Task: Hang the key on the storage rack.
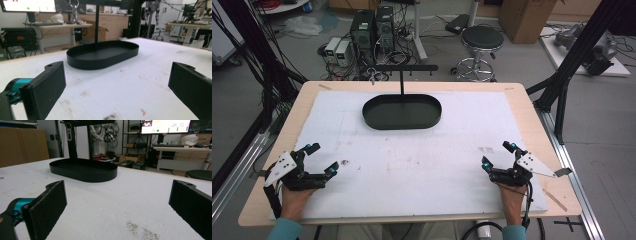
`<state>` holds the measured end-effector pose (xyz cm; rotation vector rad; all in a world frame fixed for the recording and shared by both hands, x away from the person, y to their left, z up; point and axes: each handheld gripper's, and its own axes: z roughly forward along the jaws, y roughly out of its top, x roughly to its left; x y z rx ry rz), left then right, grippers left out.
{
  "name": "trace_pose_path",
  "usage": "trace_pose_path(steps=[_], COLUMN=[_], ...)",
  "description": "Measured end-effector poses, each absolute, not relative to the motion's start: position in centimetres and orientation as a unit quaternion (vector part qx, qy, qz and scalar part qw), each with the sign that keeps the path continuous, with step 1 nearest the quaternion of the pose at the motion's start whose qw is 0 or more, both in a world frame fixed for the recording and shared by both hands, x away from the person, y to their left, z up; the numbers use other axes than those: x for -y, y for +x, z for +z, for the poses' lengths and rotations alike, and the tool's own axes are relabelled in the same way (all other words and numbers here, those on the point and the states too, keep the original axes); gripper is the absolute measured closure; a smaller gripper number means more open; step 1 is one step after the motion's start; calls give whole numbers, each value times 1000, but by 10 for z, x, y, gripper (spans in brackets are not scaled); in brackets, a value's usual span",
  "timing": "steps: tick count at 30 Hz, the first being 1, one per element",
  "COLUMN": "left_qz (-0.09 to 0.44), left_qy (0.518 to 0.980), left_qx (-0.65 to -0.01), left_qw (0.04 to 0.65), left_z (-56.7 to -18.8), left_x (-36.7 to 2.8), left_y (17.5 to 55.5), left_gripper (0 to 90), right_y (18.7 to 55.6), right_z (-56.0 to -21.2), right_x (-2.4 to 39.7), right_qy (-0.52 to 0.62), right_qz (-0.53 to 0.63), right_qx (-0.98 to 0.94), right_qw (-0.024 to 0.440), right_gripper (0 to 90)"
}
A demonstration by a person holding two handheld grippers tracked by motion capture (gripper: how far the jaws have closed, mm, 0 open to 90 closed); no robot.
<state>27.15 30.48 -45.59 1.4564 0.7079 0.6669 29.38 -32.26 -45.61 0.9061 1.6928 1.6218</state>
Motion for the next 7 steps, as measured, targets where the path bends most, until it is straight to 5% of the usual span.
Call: trace_pose_path(steps=[7], left_qz=[310], left_qy=[631], left_qx=[-301], left_qw=[644], left_z=[-458], left_x=[-304], left_y=[267], left_gripper=[17], right_y=[294], right_z=[-456], right_x=[323], right_qy=[343], right_qz=[614], right_qx=[-641], right_qw=[309], right_gripper=[7])
